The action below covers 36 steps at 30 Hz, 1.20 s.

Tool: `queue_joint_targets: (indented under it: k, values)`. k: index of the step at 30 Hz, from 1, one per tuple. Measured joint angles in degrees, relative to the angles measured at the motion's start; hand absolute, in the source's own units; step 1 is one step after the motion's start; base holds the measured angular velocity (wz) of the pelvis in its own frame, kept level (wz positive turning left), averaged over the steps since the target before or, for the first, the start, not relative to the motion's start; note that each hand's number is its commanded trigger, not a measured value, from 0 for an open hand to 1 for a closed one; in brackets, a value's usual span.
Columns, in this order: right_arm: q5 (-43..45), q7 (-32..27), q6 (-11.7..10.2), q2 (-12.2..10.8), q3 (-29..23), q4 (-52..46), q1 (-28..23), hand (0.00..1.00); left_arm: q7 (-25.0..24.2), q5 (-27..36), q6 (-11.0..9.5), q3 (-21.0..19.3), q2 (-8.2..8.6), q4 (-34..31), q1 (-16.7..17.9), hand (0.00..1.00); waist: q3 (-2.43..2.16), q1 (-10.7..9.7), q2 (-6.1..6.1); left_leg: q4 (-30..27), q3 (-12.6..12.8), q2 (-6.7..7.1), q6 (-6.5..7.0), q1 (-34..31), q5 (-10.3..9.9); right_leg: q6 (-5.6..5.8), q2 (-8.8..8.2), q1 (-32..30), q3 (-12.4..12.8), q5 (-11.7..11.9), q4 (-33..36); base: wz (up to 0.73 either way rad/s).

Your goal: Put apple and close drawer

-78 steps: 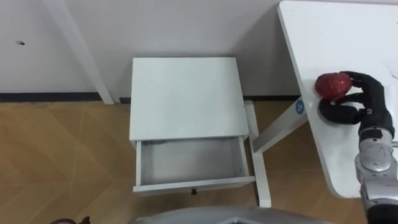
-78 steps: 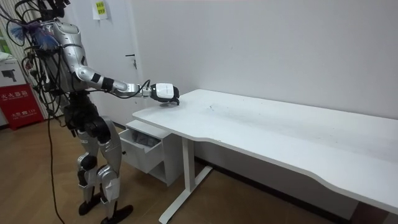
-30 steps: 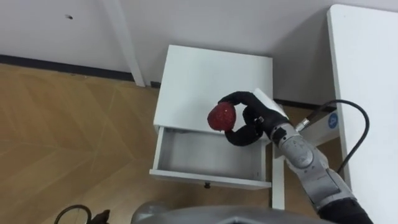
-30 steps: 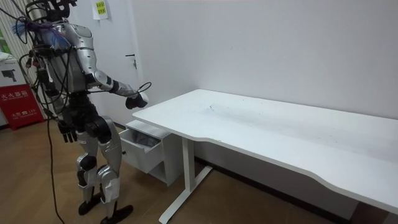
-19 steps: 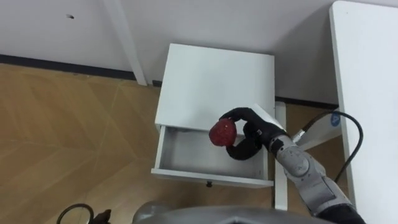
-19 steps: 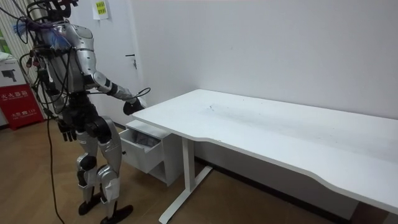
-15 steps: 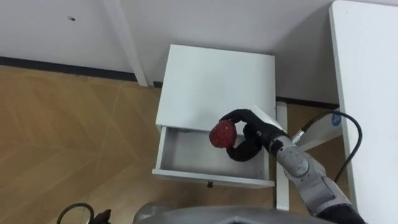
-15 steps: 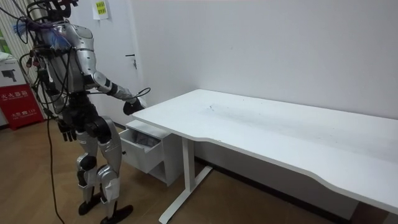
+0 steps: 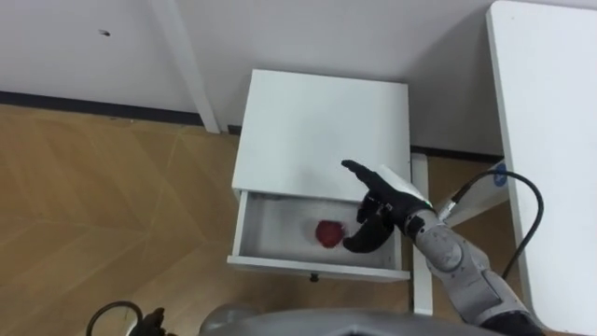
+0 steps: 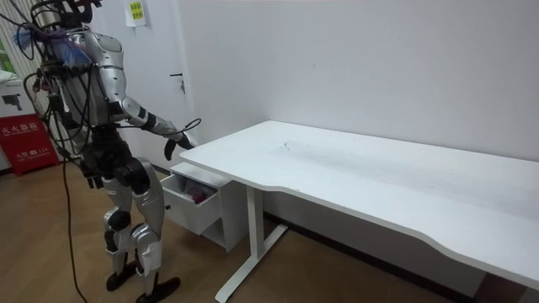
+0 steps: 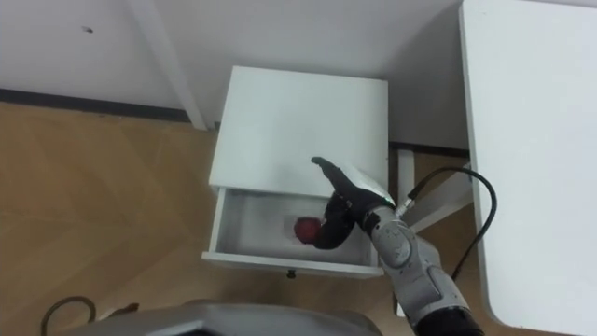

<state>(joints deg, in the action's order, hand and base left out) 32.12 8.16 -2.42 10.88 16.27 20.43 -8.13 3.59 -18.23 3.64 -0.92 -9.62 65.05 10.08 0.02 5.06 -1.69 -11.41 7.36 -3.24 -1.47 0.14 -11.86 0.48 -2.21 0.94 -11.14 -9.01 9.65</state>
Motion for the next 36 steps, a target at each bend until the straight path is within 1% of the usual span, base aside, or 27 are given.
queue_joint_targets:
  k: [6,11,12,14,15,16,17,18,19,20,21,22,23,24,25,26,27,28,29,30,31,32,33,34,35,36]
  values:
    - [-0.2,-1.1,0.0,0.0,0.1,1.4,0.1,0.00,0.8,0.0,-0.3,0.0,-0.01,-0.3,0.0,0.00,0.05,0.1,0.05,0.1,0.0,0.00,0.00,0.1,0.0,0.00,0.01,0.0,0.1,0.0,0.0,0.00]
    - [-5.1,-3.2,-1.0,0.0,-0.8,6.6,0.5,0.00,1.0,0.8,-0.8,0.0,0.05,0.0,-0.1,0.00,0.09,-0.1,0.14,0.1,0.1,0.07,0.01,0.3,0.0,0.00,-0.13,-0.1,0.1,0.0,0.2,0.00]
    - [-5.4,-4.1,-1.5,-0.4,-2.2,8.8,0.5,0.00,1.2,1.1,-1.1,0.0,0.09,0.6,-0.2,0.00,0.15,-0.3,0.24,0.0,0.1,0.16,0.03,0.4,0.0,0.08,-0.51,0.0,0.0,-0.1,0.4,0.00]
    - [-7.0,-5.5,-1.4,-1.0,-5.9,11.6,0.8,0.00,1.3,1.9,-1.2,-0.2,0.31,0.8,-0.3,0.00,0.31,-1.2,0.58,-1.0,0.4,0.44,0.65,0.1,-0.4,0.62,-1.35,-1.0,0.0,-0.5,2.9,0.05]
    - [-7.3,-7.2,-1.5,-1.1,-8.8,13.8,1.3,0.00,1.3,1.9,-1.2,-0.3,0.78,1.5,-0.6,0.00,0.32,-2.4,1.24,-2.0,0.7,0.98,1.52,-0.8,-0.9,1.54,-2.29,-3.2,0.2,-1.3,7.3,0.08]
    - [-8.1,-9.1,-1.5,-1.0,-11.9,16.1,2.1,0.00,1.3,2.5,-1.2,-1.2,1.44,1.6,-1.0,0.00,0.41,-3.2,1.97,-2.5,0.9,1.71,2.33,-1.4,-1.2,2.16,-3.64,-8.4,0.6,-1.7,17.4,0.06]
    - [-8.9,-10.1,-1.5,-1.0,-13.4,16.9,2.2,0.00,1.3,3.0,-1.2,-1.3,1.39,1.6,-1.1,0.00,0.40,-3.7,1.95,-3.0,1.2,2.32,2.66,-1.7,-1.1,2.09,-4.83,-11.8,1.4,-1.5,23.7,0.03]
    - [-10.4,-12.0,-1.5,-0.9,-16.3,18.3,1.9,0.00,1.4,3.1,-1.5,-1.8,1.17,2.3,-1.8,0.00,0.55,-4.7,1.65,-5.2,1.6,3.70,4.01,-2.5,-1.9,1.86,-7.11,-18.6,3.4,1.9,35.9,0.04]
    - [-12.9,-13.6,-1.8,-0.6,-19.2,20.9,1.8,0.00,1.9,3.1,-2.1,-2.4,1.11,4.0,-2.3,0.00,0.53,-5.3,2.30,-8.0,1.9,3.29,5.25,-3.3,-3.0,2.41,-7.65,-25.2,5.9,10.4,44.9,0.00]
    - [-14.1,-14.3,-1.8,-0.2,-20.4,22.2,1.6,0.00,2.1,3.0,-2.4,-2.4,1.12,4.9,-2.7,0.00,0.49,-5.4,3.12,-9.2,2.3,2.62,5.81,-3.9,-3.6,2.41,-7.19,-27.9,6.8,15.3,47.7,-0.35]
    - [-16.8,-15.5,-1.9,0.4,-21.1,23.7,1.6,0.00,2.2,3.0,-2.8,-2.7,0.48,5.8,-2.8,0.00,0.67,-5.1,4.36,-10.4,3.4,1.94,6.57,-4.7,-4.3,1.89,-6.33,-33.4,8.6,17.8,56.5,-0.36]
    - [-19.8,-15.7,-1.9,0.8,-21.6,24.7,0.6,0.00,2.3,3.1,-2.6,-3.5,-0.16,5.9,-2.7,0.00,0.92,-6.3,4.37,-11.4,3.4,1.80,6.99,-4.9,-4.7,1.15,-6.33,-37.3,8.9,13.7,67.8,-0.27]
    - [-21.1,-15.7,-1.9,1.2,-21.8,25.1,-0.4,0.00,2.3,3.1,-2.4,-3.5,-0.41,5.8,-2.5,0.00,0.93,-6.7,4.53,-11.7,3.2,1.67,7.11,-5.1,-4.8,0.96,-6.26,-38.3,8.7,11.8,71.4,0.06]
    - [-23.2,-15.8,-1.6,2.0,-22.1,26.8,-2.0,0.00,2.4,3.0,-2.2,-3.4,-0.55,5.2,-1.7,0.00,0.87,-6.9,5.08,-12.0,3.2,1.20,7.33,-5.4,-5.0,1.36,-6.18,-37.9,8.3,9.5,73.1,0.05]
    - [-26.1,-16.1,-0.9,2.3,-22.0,29.6,-2.4,0.00,2.3,3.1,-2.2,-3.4,-0.63,4.4,-0.6,0.00,0.96,-6.7,5.14,-11.8,3.2,1.04,7.29,-5.0,-5.1,2.04,-6.08,-35.0,8.4,7.7,67.6,0.00]
    - [-27.4,-16.2,-0.5,2.2,-21.9,30.8,-2.5,0.00,2.3,3.0,-2.3,-3.5,-0.62,3.9,0.2,0.00,0.99,-6.6,5.01,-11.6,3.3,1.09,7.32,-4.8,-5.1,2.48,-6.05,-32.3,8.4,6.9,62.9,-0.05]
    - [-28.9,-16.1,-0.1,1.9,-21.9,33.3,-2.8,0.00,2.2,3.0,-2.2,-3.7,-0.44,2.8,1.6,0.00,1.00,-6.6,4.41,-11.2,3.4,1.26,7.50,-4.2,-5.2,3.02,-5.86,-26.1,7.8,5.5,51.4,-0.05]
    - [-30.2,-16.1,0.0,1.3,-21.9,35.3,-3.2,0.00,2.2,3.1,-2.2,-3.7,-0.36,1.7,3.3,0.00,0.84,-6.2,3.49,-10.5,3.4,1.95,7.41,-3.6,-5.2,3.44,-5.72,-19.7,7.5,3.7,40.1,-0.07]
    - [-30.6,-15.9,0.0,0.9,-21.9,36.0,-3.4,0.00,2.2,3.0,-2.2,-3.9,-0.33,1.7,3.8,0.00,0.74,-5.8,3.13,-10.0,3.4,2.33,7.41,-3.4,-5.0,3.67,-5.71,-16.6,7.1,2.8,34.9,-0.11]
    - [-31.1,-15.4,0.0,0.5,-21.9,37.8,-3.4,0.00,2.0,3.1,-1.6,-4.0,-0.24,1.8,4.1,0.00,0.64,-4.8,2.40,-9.4,3.6,2.65,7.24,-3.3,-4.8,3.77,-5.41,-11.5,6.3,0.7,25.4,-0.24]
    - [-31.6,-14.7,0.0,0.2,-21.9,39.8,-3.1,0.00,2.0,3.1,-1.4,-4.8,-0.04,1.8,3.9,0.00,0.29,-3.3,1.40,-8.2,4.5,2.81,6.89,-3.1,-4.0,3.98,-4.68,-7.5,5.3,-0.4,16.3,-0.27]
    - [-31.8,-14.5,0.0,0.0,-21.8,40.4,-3.0,0.00,2.0,3.1,-1.4,-5.0,-0.02,1.7,3.9,0.00,0.22,-2.8,1.16,-7.7,4.8,2.80,6.71,-3.0,-3.7,3.95,-4.44,-6.3,5.1,-0.4,13.4,-0.23]
    - [-32.0,-14.2,0.0,-0.2,-20.9,42.3,-2.2,0.00,2.1,3.2,-1.4,-5.3,-0.11,1.4,3.9,0.00,0.19,-2.4,0.48,-7.0,4.8,2.81,6.37,-2.9,-3.4,3.83,-3.98,-3.7,4.6,-0.3,8.1,-0.05]
    - [-31.9,-13.8,0.0,-0.2,-19.5,43.9,-1.3,0.00,2.5,4.3,-1.3,-5.3,-0.16,1.3,3.8,0.00,0.04,-2.3,-0.08,-6.6,4.8,2.80,6.00,-2.5,-3.2,4.04,-3.69,-1.7,4.5,-0.1,4.4,0.00]
    - [-31.9,-13.4,0.0,-0.2,-19.1,44.3,-1.0,0.00,2.7,4.5,-1.2,-5.3,-0.12,1.4,3.7,0.00,-0.10,-2.3,-0.29,-6.2,4.7,2.78,5.77,-2.3,-3.1,4.23,-3.58,-1.0,4.3,0.0,3.2,0.08]
    - [-31.9,-12.9,0.0,-0.2,-18.5,44.6,-0.7,0.00,3.0,5.2,-1.1,-5.3,0.03,1.4,3.6,0.00,-0.13,-2.4,-0.40,-5.7,4.4,2.55,5.34,-1.8,-2.8,3.97,-3.22,0.1,3.7,0.3,1.9,0.18]
